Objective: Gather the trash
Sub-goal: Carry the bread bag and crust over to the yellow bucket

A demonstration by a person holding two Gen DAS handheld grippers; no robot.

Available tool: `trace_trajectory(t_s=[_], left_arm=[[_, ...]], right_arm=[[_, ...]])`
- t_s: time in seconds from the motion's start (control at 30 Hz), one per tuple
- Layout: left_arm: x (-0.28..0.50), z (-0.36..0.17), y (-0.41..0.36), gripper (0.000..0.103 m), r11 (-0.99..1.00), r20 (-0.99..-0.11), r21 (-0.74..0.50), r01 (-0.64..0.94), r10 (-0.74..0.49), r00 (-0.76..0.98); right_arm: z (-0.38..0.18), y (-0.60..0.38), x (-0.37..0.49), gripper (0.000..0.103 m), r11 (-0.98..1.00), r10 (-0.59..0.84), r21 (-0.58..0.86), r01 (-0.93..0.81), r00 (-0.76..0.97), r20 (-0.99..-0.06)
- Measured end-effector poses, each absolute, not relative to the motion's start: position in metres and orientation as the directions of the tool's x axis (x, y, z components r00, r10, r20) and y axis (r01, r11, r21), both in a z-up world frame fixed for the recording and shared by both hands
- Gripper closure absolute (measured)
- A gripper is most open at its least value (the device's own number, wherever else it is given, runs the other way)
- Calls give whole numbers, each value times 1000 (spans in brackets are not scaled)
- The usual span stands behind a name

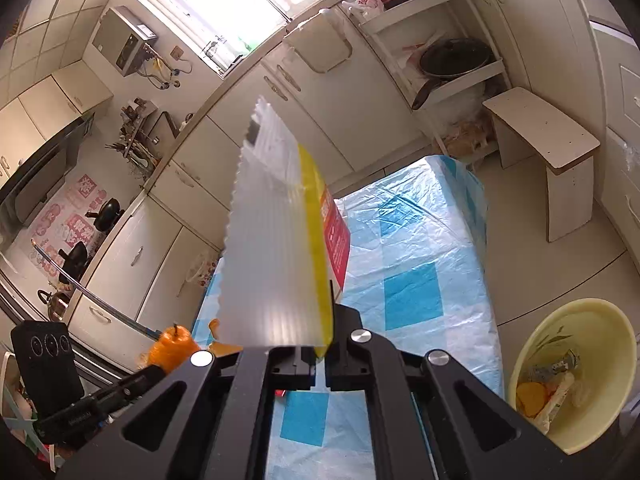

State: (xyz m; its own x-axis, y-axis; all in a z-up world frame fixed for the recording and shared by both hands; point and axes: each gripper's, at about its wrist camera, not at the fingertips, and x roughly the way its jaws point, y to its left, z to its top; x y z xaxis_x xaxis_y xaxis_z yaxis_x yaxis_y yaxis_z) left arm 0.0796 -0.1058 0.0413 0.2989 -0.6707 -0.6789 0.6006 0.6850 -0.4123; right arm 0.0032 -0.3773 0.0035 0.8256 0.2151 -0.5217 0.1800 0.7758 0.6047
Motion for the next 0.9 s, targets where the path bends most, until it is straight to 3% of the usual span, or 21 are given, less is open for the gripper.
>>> trace_trajectory(t_s=[0.23,0.9], left_arm=[[52,14,-137,99,667,-730,-395,632,-646,225],[41,25,-158,99,631,-699,-430,645,-685,204]], right_arm=[[7,-379,-13,100,793,190,577,194,822,-537],[8,-402,-51,100,813,141,533,235,808,-572]])
